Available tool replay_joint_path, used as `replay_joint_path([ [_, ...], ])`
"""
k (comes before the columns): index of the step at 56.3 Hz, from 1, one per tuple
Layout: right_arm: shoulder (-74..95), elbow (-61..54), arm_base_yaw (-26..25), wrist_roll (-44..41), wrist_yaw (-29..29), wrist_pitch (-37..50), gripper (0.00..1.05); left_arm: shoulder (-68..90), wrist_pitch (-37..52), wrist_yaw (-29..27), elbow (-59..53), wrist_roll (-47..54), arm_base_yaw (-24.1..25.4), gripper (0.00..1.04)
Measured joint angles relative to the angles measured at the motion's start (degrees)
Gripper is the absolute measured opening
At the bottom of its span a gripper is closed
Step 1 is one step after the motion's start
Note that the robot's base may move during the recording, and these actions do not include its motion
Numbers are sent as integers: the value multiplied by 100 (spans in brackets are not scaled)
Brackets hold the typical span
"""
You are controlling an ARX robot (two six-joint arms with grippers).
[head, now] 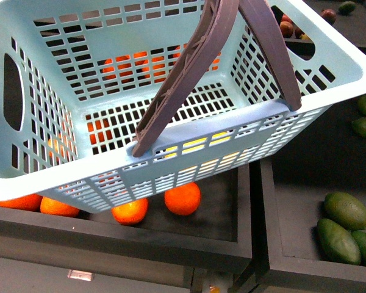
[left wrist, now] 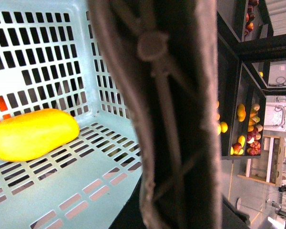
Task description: Pick mango and avocado into basket
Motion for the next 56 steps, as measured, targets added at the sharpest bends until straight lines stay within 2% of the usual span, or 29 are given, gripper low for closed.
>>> replay_joint_path([
  [6, 1537, 588, -282, -592, -166, 922, 97, 0, 0, -74, 0, -31, 13, 6],
  [16, 3692, 1517, -345, -1316, -369, 1108, 97, 0, 0, -195, 0, 7, 44, 6],
  [24, 4865, 2149, -369, -1325, -505, 1108, 97, 0, 0, -140, 0, 4, 42, 6],
  [39, 6824, 3060, -367, -1357, -402, 1346, 97, 0, 0, -94, 0, 4, 37, 6],
  [56, 7956, 3762, -363, -1067, -398, 1412, 97, 0, 0, -131, 0, 7, 44, 6],
])
